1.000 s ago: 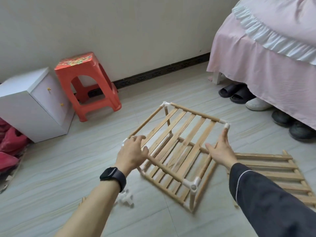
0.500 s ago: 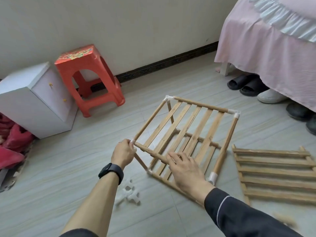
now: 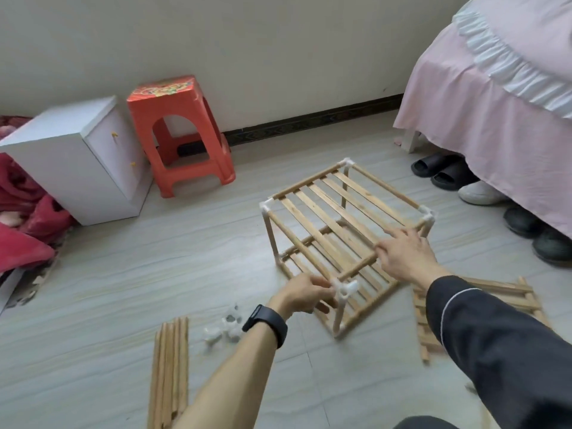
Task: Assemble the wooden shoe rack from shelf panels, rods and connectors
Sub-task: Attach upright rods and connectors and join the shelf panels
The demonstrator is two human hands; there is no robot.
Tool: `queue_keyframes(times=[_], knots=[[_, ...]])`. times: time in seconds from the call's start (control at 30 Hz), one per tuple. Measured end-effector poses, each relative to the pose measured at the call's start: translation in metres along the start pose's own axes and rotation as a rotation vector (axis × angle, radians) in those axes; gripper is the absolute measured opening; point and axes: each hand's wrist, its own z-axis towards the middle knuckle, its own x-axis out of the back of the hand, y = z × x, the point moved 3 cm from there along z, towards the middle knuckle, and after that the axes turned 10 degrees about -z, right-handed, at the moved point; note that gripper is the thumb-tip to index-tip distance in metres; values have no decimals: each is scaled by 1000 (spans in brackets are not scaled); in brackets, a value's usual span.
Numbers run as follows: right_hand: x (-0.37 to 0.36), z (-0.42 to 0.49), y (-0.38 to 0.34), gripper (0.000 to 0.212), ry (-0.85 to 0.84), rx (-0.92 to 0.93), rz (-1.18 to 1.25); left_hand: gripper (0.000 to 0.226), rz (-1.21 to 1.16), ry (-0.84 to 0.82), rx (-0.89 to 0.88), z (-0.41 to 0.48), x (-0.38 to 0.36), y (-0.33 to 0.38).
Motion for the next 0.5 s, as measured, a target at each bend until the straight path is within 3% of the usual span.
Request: queue_keyframes(times=[0.1, 0.2, 0.3, 0.5], knots=[[19, -21, -11, 53, -19, -7, 178, 29, 195, -84, -31, 6, -20, 15], [18, -42, -35, 81, -74, 8, 177, 32, 372, 126, -113, 11, 5, 24], [0, -50, -65, 104, -143, 26, 91, 37, 392, 298, -97, 13, 42, 23], [-24, -15, -60, 99, -102, -151, 85, 51, 424, 454, -40, 32, 101, 15]])
